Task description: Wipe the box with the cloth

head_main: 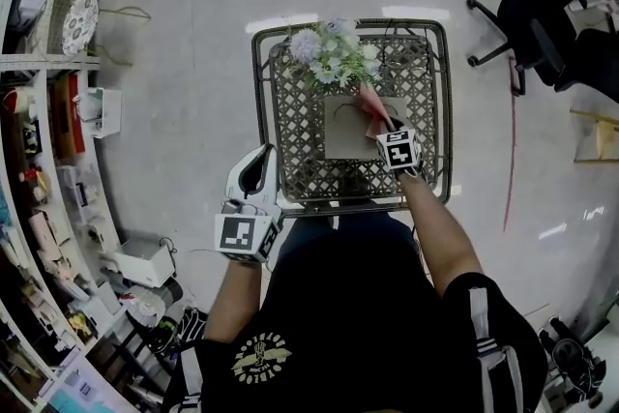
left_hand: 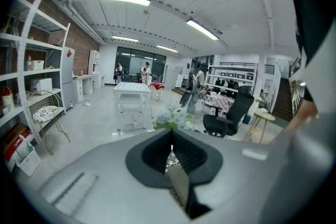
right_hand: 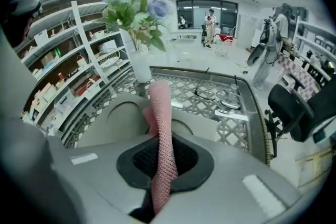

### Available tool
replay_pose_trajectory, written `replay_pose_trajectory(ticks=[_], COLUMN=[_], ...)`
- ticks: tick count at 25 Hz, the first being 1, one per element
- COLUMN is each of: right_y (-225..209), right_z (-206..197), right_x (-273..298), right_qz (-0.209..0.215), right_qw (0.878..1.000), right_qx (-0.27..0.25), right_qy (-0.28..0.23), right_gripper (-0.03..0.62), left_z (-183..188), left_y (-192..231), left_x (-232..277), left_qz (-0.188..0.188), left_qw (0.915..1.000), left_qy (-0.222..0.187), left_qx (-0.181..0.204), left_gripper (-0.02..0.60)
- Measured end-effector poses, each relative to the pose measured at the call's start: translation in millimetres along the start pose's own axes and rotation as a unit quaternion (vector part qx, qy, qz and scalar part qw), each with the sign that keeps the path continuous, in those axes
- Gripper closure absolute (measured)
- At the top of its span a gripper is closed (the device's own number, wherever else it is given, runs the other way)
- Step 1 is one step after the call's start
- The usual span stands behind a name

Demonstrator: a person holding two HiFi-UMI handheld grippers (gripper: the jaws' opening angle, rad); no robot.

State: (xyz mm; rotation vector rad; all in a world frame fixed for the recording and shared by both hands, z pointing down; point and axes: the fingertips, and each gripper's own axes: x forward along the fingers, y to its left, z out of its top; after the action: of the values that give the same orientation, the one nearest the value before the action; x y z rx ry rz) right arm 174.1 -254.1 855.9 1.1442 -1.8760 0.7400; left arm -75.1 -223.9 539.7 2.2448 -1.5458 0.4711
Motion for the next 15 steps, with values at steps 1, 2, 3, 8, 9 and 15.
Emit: replay_pose_trajectory(ticks=[1,2,3,8,9,15], right_y=[-10.7,-20.7,-29.1,-61.9,-70.3,-80.1], right_z=[-2.6,-5.0,-8.0,-30.0,-32.9,-43.0], right_x=[-3.2,-6.8,-10.3,-18.9,-22.7,-25.1], right_qz=[-0.010,-0.021,-0.032,-0.062,-0.068,-0.081], right_qw=[1.000,1.000,0.999,0.997,0.996,0.993], right_qx=[0.008,0.015,0.020,0.045,0.056,0.083], right_qy=[-0.001,-0.001,0.002,0.018,0.017,0.013], right_gripper=[0.577,0.577,0.577,0.577,0.577,0.577], left_z=[1.3,1.6,1.5,6.1,7.9,2.9], left_y=[-1.3,-2.1,-2.3,-2.2,-6.4,-9.2], left_x=[2.0,3.8,4.7,3.2,5.7,5.3], left_qz=[-0.003,-0.008,-0.012,-0.008,-0.015,-0.033], left_qw=[1.0000,0.9999,0.9999,1.0000,0.9999,0.9993], left_qy=[-0.002,-0.003,-0.003,0.003,-0.004,-0.013], left_qx=[0.003,0.006,0.008,0.003,0.006,0.016], left_gripper=[0.581,0.581,0.581,0.581,0.581,0.581])
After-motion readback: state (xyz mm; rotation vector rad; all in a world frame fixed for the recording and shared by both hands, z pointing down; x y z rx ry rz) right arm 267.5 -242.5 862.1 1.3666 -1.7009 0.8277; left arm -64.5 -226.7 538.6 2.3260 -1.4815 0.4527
